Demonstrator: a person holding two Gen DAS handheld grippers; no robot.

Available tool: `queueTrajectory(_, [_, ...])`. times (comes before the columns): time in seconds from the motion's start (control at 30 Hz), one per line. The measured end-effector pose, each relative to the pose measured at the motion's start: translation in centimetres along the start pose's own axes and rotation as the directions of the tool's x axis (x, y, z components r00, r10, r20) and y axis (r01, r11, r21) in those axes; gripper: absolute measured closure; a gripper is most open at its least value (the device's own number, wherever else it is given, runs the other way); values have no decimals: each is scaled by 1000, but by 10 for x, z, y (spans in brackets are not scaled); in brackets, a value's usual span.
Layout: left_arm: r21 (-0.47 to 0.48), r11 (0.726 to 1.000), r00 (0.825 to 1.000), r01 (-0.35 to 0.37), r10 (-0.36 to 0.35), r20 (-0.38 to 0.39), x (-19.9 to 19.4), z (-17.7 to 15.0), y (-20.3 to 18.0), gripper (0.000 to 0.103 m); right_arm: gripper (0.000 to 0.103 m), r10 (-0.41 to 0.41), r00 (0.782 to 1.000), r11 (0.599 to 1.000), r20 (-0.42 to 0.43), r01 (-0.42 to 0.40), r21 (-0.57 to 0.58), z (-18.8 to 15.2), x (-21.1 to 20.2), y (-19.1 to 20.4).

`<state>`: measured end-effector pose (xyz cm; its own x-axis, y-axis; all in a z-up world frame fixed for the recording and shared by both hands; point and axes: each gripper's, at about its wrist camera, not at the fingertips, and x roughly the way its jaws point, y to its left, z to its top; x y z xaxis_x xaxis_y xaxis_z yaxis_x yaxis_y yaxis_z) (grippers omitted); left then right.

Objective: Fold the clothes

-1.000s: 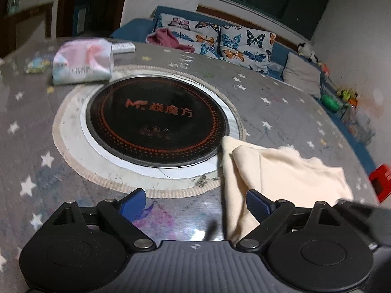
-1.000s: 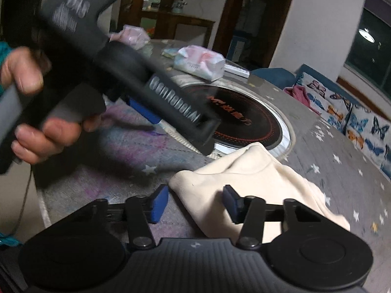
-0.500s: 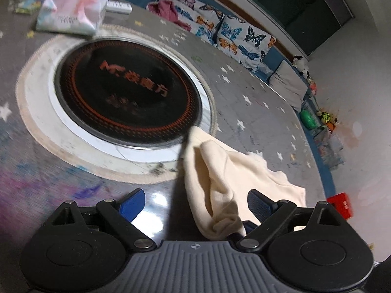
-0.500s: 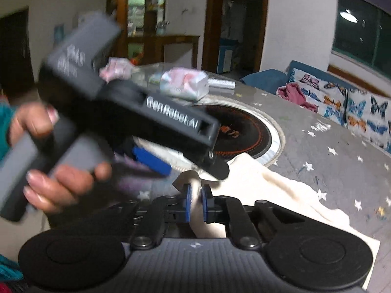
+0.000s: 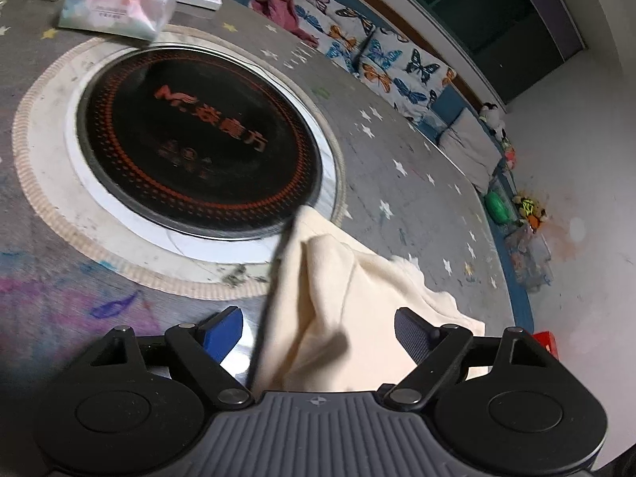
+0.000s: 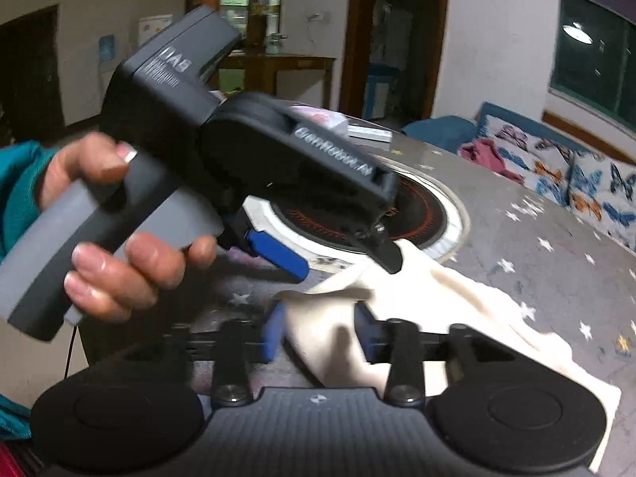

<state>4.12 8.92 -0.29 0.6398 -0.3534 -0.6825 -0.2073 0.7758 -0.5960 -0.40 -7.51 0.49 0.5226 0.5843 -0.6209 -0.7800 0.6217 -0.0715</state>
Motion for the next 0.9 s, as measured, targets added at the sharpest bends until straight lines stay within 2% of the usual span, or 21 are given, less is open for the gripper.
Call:
queueTrajectory(0.17, [-25,1000,1000,10,-10,3,-2,2,7,16,65,-31,999,993,-33,27,-118,-4,19,20])
queueTrajectory(0.27, [-43,999,1000,24,-24,3,-1,3,9,14,72,-89,995,980,-47,79,-183,-9,30,28])
queueTrajectory(0.33, [-56,998,999,34,-33,3,0,4,10,12,86,-92,995,982,-38,84,-170,-8,29,26])
queueTrajectory(0.37, [-63,997,999,39,-38,3,0,4,10,11,89,-81,996,986,-31,76,-146,-6,27,22])
queueTrajectory(0.47, [-95,993,997,70,-71,-8,4,5,11,11,91,-40,999,999,4,40,-25,1,14,3])
queueTrajectory(0.6, [-130,984,991,124,-130,-42,16,4,6,15,94,-6,998,994,66,-1,112,8,-8,-18])
queueTrajectory(0.67, [-131,980,986,147,-156,-55,23,2,2,25,95,7,997,989,81,-19,144,8,-16,-22])
queueTrajectory(0.73, [-148,976,982,162,-174,-72,31,0,2,50,95,23,997,988,80,-35,149,4,-18,-20])
queueTrajectory(0.83, [-172,972,980,160,-177,-87,39,-4,7,78,93,37,998,991,57,-44,125,-6,-18,-15])
queueTrajectory(0.9, [-167,973,982,157,-172,-83,40,-5,10,82,91,39,997,987,63,-49,151,-11,-22,-19])
